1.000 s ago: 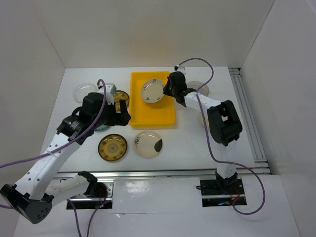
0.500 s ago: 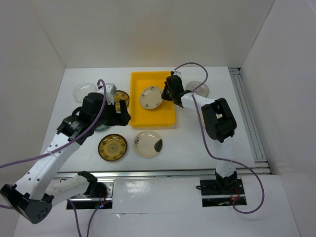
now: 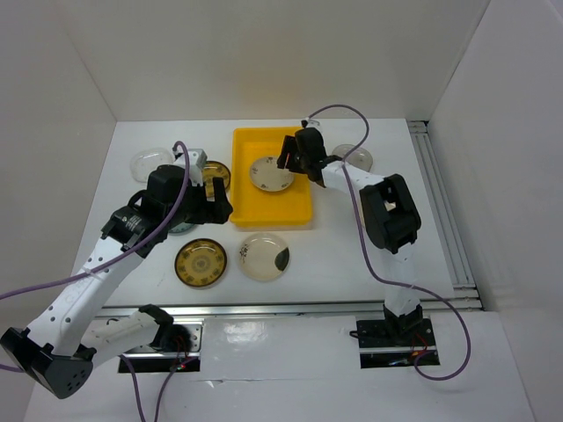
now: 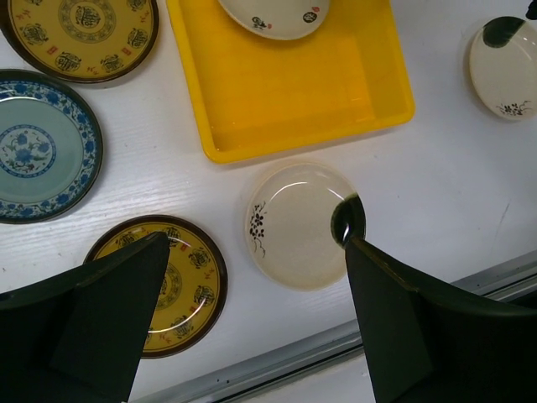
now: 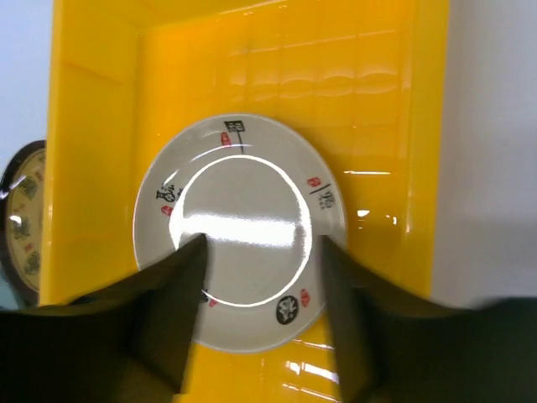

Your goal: Place the plates into the plastic bin on the countertop

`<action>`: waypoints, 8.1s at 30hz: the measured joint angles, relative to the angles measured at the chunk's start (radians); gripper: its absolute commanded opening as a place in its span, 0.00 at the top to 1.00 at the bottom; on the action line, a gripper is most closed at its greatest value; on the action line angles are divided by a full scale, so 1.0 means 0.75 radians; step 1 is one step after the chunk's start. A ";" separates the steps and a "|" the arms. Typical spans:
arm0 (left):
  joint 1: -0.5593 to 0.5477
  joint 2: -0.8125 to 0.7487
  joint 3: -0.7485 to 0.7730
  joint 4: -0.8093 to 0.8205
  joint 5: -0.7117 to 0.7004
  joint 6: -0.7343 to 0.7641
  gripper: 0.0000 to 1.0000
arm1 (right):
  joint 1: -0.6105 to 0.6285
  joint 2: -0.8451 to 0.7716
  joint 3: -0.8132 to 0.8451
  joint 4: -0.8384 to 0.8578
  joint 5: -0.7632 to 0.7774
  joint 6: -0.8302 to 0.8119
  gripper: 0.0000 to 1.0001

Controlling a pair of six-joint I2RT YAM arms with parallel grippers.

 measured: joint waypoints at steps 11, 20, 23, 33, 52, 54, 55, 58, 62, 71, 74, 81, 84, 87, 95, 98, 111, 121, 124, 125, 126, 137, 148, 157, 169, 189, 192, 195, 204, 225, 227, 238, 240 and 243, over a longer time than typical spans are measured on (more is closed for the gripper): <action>0.017 0.003 0.000 -0.044 -0.256 -0.151 0.00 | 0.032 -0.424 -0.180 -0.107 -0.022 -0.042 0.00; 0.342 0.005 -0.150 -0.039 -0.238 -0.459 0.00 | -0.079 -1.238 -0.775 -0.091 -0.080 -0.082 0.00; 0.473 0.011 -0.275 -0.022 -0.229 -0.604 0.00 | -0.078 -1.396 -0.941 -0.118 -0.164 -0.105 0.00; 0.683 0.013 -0.609 0.175 -0.319 -0.966 0.00 | -0.076 -1.786 -1.193 -0.195 -0.392 -0.125 0.00; 0.888 0.389 -0.812 0.844 -0.225 -1.052 0.19 | -0.076 -1.936 -1.271 -0.383 -0.457 -0.134 0.00; 0.901 0.414 -0.802 0.862 -0.212 -1.052 0.25 | -0.076 -1.939 -1.271 -0.389 -0.456 -0.134 0.00; 0.908 0.427 -0.793 0.866 -0.207 -1.053 0.27 | -0.076 -1.941 -1.271 -0.390 -0.454 -0.134 0.00; 0.924 0.461 -0.771 0.866 -0.190 -1.055 0.30 | -0.076 -1.953 -1.271 -0.395 -0.444 -0.133 0.00; 0.936 0.498 -0.739 0.850 -0.179 -1.063 0.37 | -0.076 -1.979 -1.265 -0.419 -0.419 -0.134 0.00; 0.953 0.639 -0.612 0.752 -0.159 -1.086 0.71 | -0.076 -2.004 -1.240 -0.469 -0.385 -0.135 0.00; 0.953 0.661 -0.582 0.723 -0.147 -1.091 0.91 | -0.076 -2.006 -1.232 -0.483 -0.375 -0.136 0.00; 0.951 0.649 -0.551 0.690 -0.129 -1.123 1.00 | -0.076 -2.007 -1.204 -0.502 -0.356 -0.140 0.00; 0.947 0.581 -0.554 0.626 -0.142 -1.126 1.00 | -0.076 -2.007 -1.204 -0.502 -0.356 -0.140 0.00; 0.911 0.431 -0.577 0.505 -0.193 -1.114 1.00 | -0.076 -2.004 -1.204 -0.500 -0.357 -0.140 0.00; 0.707 -0.130 -0.565 0.363 -0.290 -0.967 1.00 | -0.076 -1.992 -1.204 -0.498 -0.348 -0.138 0.00; 0.664 -0.188 -0.517 0.456 -0.226 -0.842 1.00 | -0.076 -1.994 -1.204 -0.498 -0.325 -0.129 0.00; 0.335 0.842 0.119 0.782 0.289 -0.469 1.00 | -0.076 -2.135 -1.168 -0.524 -0.099 -0.026 0.00; 0.320 1.332 0.522 0.800 0.446 -0.418 1.00 | -0.076 -2.149 -1.157 -0.563 -0.067 -0.018 0.00; 0.326 1.405 0.540 0.795 0.461 -0.418 1.00 | -0.076 -2.150 -1.157 -0.570 -0.067 -0.014 0.00; 0.328 1.430 0.545 0.791 0.468 -0.419 1.00 | -0.076 -2.152 -1.157 -0.570 -0.067 -0.013 0.00; 0.329 1.452 0.552 0.784 0.472 -0.418 1.00 | -0.076 -2.154 -1.157 -0.571 -0.067 -0.011 0.00; 0.332 1.505 0.605 0.741 0.468 -0.417 0.69 | -0.076 -2.162 -1.157 -0.573 -0.071 0.003 0.00; 0.315 1.439 0.643 0.742 0.445 -0.416 0.00 | -0.076 -2.162 -1.157 -0.678 0.128 0.122 0.00; 0.256 1.002 0.398 0.710 0.380 -0.381 0.00 | -0.076 -2.197 -1.267 -0.875 0.606 0.499 0.00; 0.249 0.140 -0.366 0.552 0.072 -0.557 0.00 | -0.136 -2.076 -1.676 -0.694 0.742 0.719 0.11; 0.350 -0.337 -0.871 0.459 0.083 -0.632 0.00 | -0.866 -1.248 -1.709 0.397 0.119 0.462 0.23; 0.350 -0.381 -0.861 0.406 0.070 -0.630 0.00 | -0.893 -1.176 -1.682 0.439 0.058 0.443 0.34; 0.350 -0.397 -0.827 0.345 0.051 -0.629 0.00 | -0.908 -1.130 -1.662 0.454 0.018 0.433 0.42; 0.350 -0.427 -0.733 0.207 0.039 -0.625 0.00 | -0.916 -1.095 -1.659 0.428 -0.038 0.411 0.93; 0.350 -0.551 -0.646 -0.064 -0.020 -0.675 0.00 | -0.720 -1.651 -1.422 0.043 0.011 0.437 1.00; 0.350 -0.551 -0.665 -0.069 -0.019 -0.701 0.00 | -0.652 -1.666 -1.366 0.083 -0.003 0.441 1.00; 0.350 -0.496 -0.778 -0.140 -0.080 -0.912 0.00 | -0.129 -0.868 -0.859 0.296 -0.207 0.232 1.00; 0.350 -0.489 -0.794 -0.154 -0.113 -0.947 0.00 | -0.092 -0.722 -0.753 0.305 -0.244 0.196 1.00; 0.350 -0.476 -0.805 -0.165 -0.156 -0.978 0.00 | -0.085 -0.556 -0.618 0.301 -0.264 0.157 1.00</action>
